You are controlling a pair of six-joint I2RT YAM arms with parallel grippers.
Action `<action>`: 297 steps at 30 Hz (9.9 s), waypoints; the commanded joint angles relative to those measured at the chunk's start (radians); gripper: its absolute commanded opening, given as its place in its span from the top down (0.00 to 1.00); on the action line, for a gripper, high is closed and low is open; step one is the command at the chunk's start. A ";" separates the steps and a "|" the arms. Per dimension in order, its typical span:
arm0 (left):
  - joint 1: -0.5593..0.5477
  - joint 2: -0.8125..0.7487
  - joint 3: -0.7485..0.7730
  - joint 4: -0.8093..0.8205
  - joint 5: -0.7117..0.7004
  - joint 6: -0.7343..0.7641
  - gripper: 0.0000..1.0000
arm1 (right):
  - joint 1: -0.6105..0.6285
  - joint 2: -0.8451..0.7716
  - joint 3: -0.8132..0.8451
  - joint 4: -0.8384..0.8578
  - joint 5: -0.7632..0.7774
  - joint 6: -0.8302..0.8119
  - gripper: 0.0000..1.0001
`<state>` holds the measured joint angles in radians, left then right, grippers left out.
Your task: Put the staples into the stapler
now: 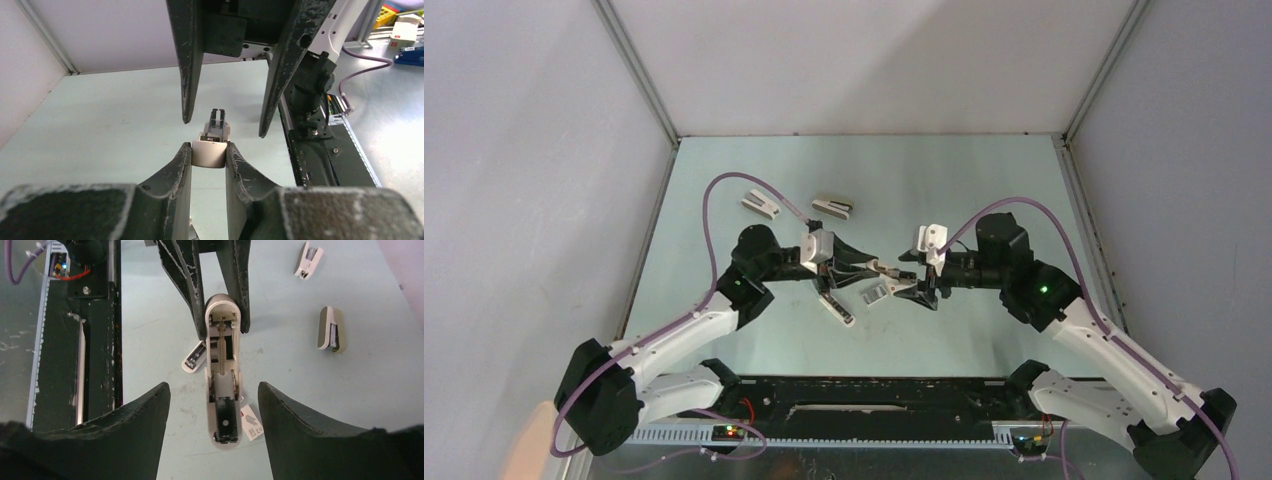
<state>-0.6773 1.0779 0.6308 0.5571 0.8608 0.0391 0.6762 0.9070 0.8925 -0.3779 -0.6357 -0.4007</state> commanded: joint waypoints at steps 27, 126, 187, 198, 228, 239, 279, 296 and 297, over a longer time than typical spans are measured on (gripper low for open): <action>-0.024 -0.038 0.015 0.078 -0.065 -0.031 0.81 | 0.062 0.069 0.031 -0.012 0.140 -0.052 1.00; 0.312 -0.582 0.144 -1.112 -1.201 -0.182 0.00 | 0.213 0.810 0.291 -0.105 0.741 0.730 0.68; 0.315 -0.572 0.138 -1.107 -1.178 -0.182 0.00 | 0.187 0.923 0.217 -0.031 0.850 0.901 0.77; 0.315 -0.566 0.139 -1.105 -1.172 -0.182 0.00 | 0.189 0.897 0.217 -0.031 0.843 0.893 0.84; 0.324 -0.581 0.142 -1.111 -1.197 -0.185 0.00 | 0.376 0.812 0.217 0.225 0.737 0.720 0.86; 0.326 -0.585 0.140 -1.110 -1.198 -0.186 0.00 | 0.410 0.877 0.217 0.267 0.744 0.701 0.86; 0.330 -0.570 0.138 -1.107 -1.192 -0.186 0.00 | 0.423 0.904 0.217 0.236 0.789 0.657 0.87; 0.334 -0.570 0.136 -1.102 -1.181 -0.185 0.00 | 0.424 0.888 0.183 0.259 0.771 0.636 0.84; 0.334 -0.569 0.136 -1.102 -1.179 -0.184 0.00 | 0.424 0.888 0.182 0.256 0.770 0.632 0.84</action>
<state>-0.3538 0.5022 0.7776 -0.5858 -0.3283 -0.1406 1.0958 1.8019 1.0851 -0.1329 0.1314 0.2604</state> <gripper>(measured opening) 0.996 0.162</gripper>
